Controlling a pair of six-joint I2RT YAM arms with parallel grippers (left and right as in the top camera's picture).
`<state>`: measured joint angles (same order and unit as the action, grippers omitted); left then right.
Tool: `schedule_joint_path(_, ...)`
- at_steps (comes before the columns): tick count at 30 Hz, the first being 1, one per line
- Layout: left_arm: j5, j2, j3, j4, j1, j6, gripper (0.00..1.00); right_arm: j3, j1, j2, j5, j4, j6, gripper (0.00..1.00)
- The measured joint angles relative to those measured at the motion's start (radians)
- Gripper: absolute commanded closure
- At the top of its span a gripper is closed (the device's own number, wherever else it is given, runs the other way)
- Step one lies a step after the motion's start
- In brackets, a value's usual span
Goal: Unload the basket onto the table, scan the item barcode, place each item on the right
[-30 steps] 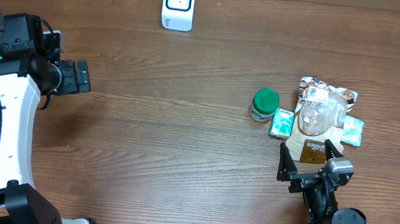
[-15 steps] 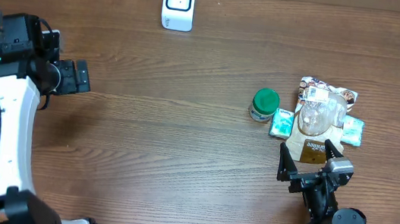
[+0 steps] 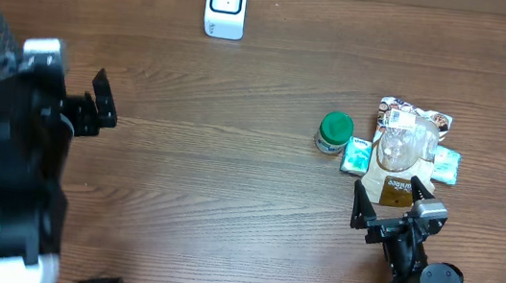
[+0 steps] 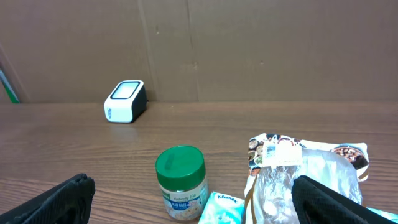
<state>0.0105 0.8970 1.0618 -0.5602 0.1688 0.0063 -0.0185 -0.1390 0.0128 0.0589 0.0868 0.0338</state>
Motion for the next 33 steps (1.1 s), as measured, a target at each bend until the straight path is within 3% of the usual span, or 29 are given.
schedule_joint_path(8, -0.06, -0.351, -0.523, 0.537, 0.0, 0.001, 0.01, 0.0, 0.0, 0.0, 0.0, -0.001, 0.0, 0.0)
schedule_joint_path(11, -0.068, -0.434, -0.684, 0.638, 0.0, 0.003, 0.0, 0.0, 0.0, 0.0, 0.0, -0.001, 0.0, 0.0)
schedule_joint_path(16, -0.072, -0.619, -0.887, 0.658, 0.0, 0.034, 0.0, 0.0, 0.0, 0.0, 0.0, 0.0, 0.0, 0.0)
schedule_joint_path(24, -0.075, -0.85, -1.038, 0.637, 0.0, 0.074, 0.01, 0.0, 0.0, 0.0, 0.0, 0.0, 0.0, 0.0)
schedule_joint_path(33, -0.045, -0.881, -1.052, 0.484, -0.019, 0.079, 0.0, 0.0, 0.0, 0.0, 0.0, 0.0, 0.0, 0.0)
